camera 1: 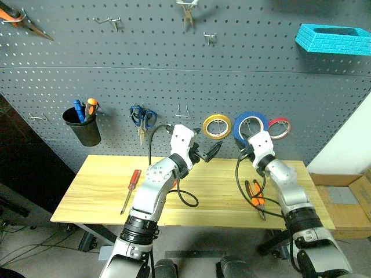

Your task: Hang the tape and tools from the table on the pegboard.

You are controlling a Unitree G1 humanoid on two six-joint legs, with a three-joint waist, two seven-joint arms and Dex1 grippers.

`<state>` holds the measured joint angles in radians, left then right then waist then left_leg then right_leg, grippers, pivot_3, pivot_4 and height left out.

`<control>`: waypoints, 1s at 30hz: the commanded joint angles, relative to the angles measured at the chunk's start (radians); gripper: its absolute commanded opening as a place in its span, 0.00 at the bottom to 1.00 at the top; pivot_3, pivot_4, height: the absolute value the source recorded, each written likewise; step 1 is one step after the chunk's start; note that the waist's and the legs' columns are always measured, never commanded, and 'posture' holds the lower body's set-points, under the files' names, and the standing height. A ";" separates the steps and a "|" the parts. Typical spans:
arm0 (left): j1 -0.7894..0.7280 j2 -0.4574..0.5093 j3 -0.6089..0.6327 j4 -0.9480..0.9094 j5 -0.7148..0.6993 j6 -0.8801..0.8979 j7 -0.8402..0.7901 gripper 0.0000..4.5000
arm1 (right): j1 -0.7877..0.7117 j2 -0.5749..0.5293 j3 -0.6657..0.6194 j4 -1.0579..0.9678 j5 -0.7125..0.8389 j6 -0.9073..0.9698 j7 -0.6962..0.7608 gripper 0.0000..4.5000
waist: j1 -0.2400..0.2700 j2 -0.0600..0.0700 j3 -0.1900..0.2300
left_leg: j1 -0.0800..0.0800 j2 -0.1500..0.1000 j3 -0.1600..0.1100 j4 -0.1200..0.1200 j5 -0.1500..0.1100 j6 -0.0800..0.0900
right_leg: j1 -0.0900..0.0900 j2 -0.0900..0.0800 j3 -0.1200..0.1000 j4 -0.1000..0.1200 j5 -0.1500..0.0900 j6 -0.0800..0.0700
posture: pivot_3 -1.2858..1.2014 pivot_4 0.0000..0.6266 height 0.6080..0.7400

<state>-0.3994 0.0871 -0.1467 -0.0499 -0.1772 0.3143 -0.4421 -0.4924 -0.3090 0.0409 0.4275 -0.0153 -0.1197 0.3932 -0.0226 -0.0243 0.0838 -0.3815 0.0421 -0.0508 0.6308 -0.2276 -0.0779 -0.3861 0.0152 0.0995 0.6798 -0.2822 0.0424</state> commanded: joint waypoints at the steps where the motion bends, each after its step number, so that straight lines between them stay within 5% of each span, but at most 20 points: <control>1: -0.019 -0.004 0.007 -0.032 -0.001 -0.031 0.009 1.00 | -0.033 -0.007 -0.019 0.008 0.015 -0.023 0.008 0.16 | 0.001 0.000 0.000 | 0.000 0.000 0.000 0.000 0.000 0.000 | 0.000 0.000 0.000 0.000 0.000 0.000 | 0.56 0.00 1.00; 12: 0.025 -0.005 -0.021 -0.050 -0.003 -0.028 0.009 1.00 | 0.220 -0.014 -0.007 -0.235 0.006 0.065 0.010 0.98 | 0.015 0.002 -0.012 | 0.000 0.000 0.000 0.000 0.000 0.000 | 0.000 0.000 0.000 0.000 0.000 0.000 | 0.55 0.01 1.00; 20: 0.162 0.048 -0.075 -0.119 0.008 0.000 -0.029 1.00 | 0.384 -0.076 0.027 -0.408 -0.014 0.471 0.052 0.99 | 0.003 0.003 -0.008 | 0.002 0.000 0.001 0.001 0.000 0.000 | 0.001 0.000 0.002 0.000 -0.003 0.005 | 0.53 0.15 1.00; 24: 0.260 0.086 -0.104 -0.124 0.013 -0.001 -0.047 1.00 | 0.253 -0.044 -0.057 -0.359 0.043 0.719 -0.010 0.99 | -0.018 0.006 0.022 | 0.005 0.001 0.002 0.001 0.000 0.000 | 0.003 0.001 0.003 0.002 -0.006 -0.001 | 0.53 0.25 1.00; 30: 0.337 0.109 -0.157 -0.095 0.050 -0.021 -0.061 1.00 | 0.023 -0.056 -0.063 -0.129 0.030 0.835 -0.040 0.99 | -0.029 0.003 0.078 | 0.006 0.001 0.001 0.000 0.001 0.002 | 0.004 0.001 0.003 0.001 -0.006 -0.002 | 0.53 0.35 1.00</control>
<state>-0.0657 0.1945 -0.2800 -0.1210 -0.1373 0.3149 -0.4934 -0.4183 -0.3622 -0.0015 0.2275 0.0168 0.6891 0.3721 -0.0518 -0.0218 0.1619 -0.3765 0.0428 -0.0500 0.6310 -0.2265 -0.0755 -0.3822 0.0160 0.1021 0.6802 -0.2856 0.0453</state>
